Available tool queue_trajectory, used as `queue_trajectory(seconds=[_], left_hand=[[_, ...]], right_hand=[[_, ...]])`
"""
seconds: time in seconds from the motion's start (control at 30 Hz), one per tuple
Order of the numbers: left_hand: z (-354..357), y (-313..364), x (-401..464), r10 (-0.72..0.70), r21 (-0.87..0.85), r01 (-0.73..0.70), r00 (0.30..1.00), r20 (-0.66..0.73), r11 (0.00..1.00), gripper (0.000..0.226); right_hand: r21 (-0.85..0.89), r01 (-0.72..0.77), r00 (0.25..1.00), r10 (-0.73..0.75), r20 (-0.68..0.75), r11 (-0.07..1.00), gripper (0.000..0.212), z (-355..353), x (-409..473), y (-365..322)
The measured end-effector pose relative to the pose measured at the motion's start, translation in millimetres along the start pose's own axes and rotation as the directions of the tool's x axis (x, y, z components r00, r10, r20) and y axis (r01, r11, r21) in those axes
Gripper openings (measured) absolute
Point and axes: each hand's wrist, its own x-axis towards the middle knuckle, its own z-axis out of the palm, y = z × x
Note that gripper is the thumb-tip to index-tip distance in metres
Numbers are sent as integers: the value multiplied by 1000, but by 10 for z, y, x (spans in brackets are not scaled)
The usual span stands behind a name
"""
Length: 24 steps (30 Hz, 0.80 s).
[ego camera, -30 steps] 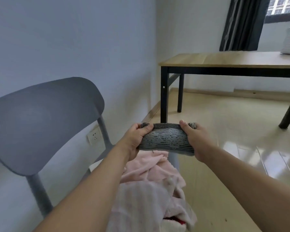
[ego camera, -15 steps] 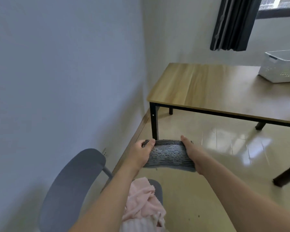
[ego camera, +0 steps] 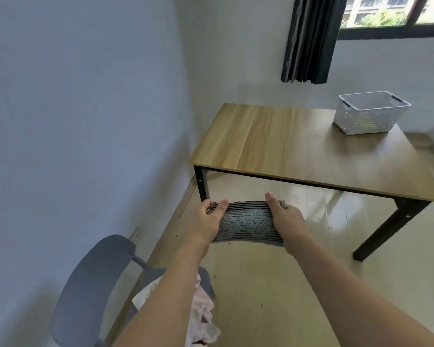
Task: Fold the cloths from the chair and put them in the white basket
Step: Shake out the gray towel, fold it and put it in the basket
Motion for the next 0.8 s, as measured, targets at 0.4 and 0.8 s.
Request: queue_trajectory(seconds=[0.4, 0.8], left_hand=[[2182, 655, 638, 137, 88, -126, 983, -125, 988, 29], [3936, 1349, 1602, 179, 85, -170, 977, -116, 982, 28]], right_hand=[[-2, 54, 999, -54, 0, 999, 67, -1848, 1511, -347], [13, 107, 992, -108, 59, 994, 66, -3286, 3021, -953]])
